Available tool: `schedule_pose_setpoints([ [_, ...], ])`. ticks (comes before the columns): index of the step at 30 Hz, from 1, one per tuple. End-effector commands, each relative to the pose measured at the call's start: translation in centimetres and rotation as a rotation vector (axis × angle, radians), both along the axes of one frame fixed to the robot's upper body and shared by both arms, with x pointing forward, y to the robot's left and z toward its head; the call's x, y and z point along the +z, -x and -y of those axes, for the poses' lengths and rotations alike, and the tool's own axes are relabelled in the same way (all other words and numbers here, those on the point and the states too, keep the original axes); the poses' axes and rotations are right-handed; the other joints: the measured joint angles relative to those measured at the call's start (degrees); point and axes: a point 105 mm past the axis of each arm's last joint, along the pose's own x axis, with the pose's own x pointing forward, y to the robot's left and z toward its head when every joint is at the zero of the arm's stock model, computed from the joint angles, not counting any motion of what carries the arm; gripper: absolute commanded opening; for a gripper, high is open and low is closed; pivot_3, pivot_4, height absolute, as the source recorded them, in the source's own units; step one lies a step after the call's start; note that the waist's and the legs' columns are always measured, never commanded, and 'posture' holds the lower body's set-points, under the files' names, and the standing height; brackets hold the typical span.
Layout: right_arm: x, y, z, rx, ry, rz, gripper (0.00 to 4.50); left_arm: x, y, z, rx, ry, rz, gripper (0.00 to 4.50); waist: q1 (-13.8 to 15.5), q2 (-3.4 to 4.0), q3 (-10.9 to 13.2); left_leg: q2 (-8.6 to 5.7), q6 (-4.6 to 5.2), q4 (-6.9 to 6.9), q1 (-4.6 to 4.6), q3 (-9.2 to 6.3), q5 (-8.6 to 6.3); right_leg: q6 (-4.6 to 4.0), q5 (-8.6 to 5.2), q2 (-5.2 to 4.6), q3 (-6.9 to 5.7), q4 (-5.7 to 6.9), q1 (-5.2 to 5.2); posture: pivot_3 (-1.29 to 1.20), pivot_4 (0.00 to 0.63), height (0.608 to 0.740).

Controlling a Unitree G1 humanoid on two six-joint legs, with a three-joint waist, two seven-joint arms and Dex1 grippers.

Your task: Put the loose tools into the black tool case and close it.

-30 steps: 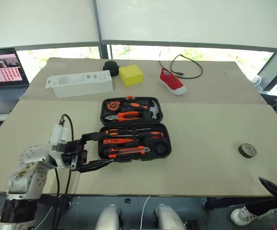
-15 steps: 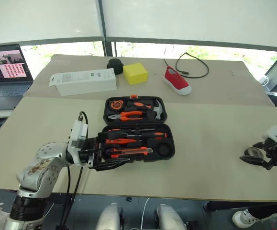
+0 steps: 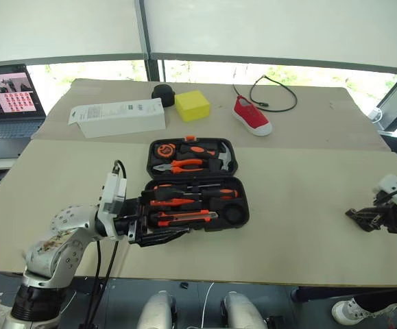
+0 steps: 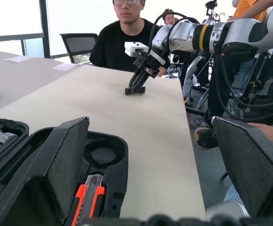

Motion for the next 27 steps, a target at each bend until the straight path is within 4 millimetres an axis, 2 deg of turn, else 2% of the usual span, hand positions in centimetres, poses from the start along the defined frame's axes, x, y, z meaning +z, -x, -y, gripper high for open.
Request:
schedule_pose_setpoints([
  [1,0.9,-0.2,-0.5,0.036,-0.007,0.040,0.51,0.6,0.0,0.0,-0.014,-0.002,0.038,4.50,0.0,0.00,0.0,0.00,0.00,0.00,0.00,0.00,0.00,0.00,0.00,0.00,0.00,0.00,0.00,0.00,0.150,0.740],
  [3,0.9,0.3,-0.8,0.025,-0.056,0.004,0.51,0.5,0.0,0.0,-0.016,-0.003,0.039,4.50,0.0,0.00,0.0,0.00,0.00,0.00,0.00,0.00,0.00,0.00,0.00,0.00,0.01,0.00,0.00,0.00,0.150,0.740],
  [9,2.3,0.7,-1.9,0.150,-0.025,0.069,2.20,0.4,0.0,0.0,-0.020,-0.006,0.036,4.50,0.0,0.00,0.0,-0.01,0.00,0.00,-0.02,0.00,0.00,0.01,0.00,-0.01,0.01,0.01,-0.01,0.00,0.150,0.740],
  [15,4.5,1.3,-1.6,0.191,0.041,0.118,2.20,0.2,0.2,-0.1,-0.022,-0.010,0.028,4.50,0.1,0.06,0.0,-0.02,0.00,0.00,-0.02,0.01,0.00,0.02,-0.01,-0.03,0.01,0.01,-0.02,0.00,0.150,0.740],
  [20,5.0,1.6,-2.3,0.199,0.013,0.129,2.20,-0.1,0.2,-0.2,-0.028,-0.013,0.020,4.50,0.0,0.05,0.0,0.02,0.00,0.00,0.00,0.00,0.00,0.02,-0.01,0.01,0.01,0.01,-0.02,0.00,0.150,0.740],
  [22,4.8,2.1,-2.5,0.141,-0.052,0.072,2.20,-0.2,0.2,-0.1,-0.030,-0.014,0.019,4.50,0.0,0.05,0.0,0.01,0.00,0.00,-0.01,0.00,0.00,0.02,-0.01,0.00,0.01,0.01,-0.03,0.00,0.150,0.740],
  [25,4.7,2.7,-3.6,0.180,-0.057,0.037,2.82,-0.2,0.2,-0.2,-0.030,-0.015,0.017,4.50,0.1,0.05,0.0,0.01,0.00,0.00,-0.03,-0.05,0.00,0.02,-0.01,-0.01,0.02,0.02,-0.03,0.00,0.150,0.740],
  [27,4.5,2.9,-3.8,0.182,-0.035,0.027,3.52,-0.3,0.2,-0.2,-0.027,-0.017,0.017,4.50,0.1,0.05,0.0,0.01,0.00,0.00,-0.02,-0.08,0.00,0.02,-0.01,-0.01,0.01,0.02,-0.03,0.00,0.150,0.740],
])
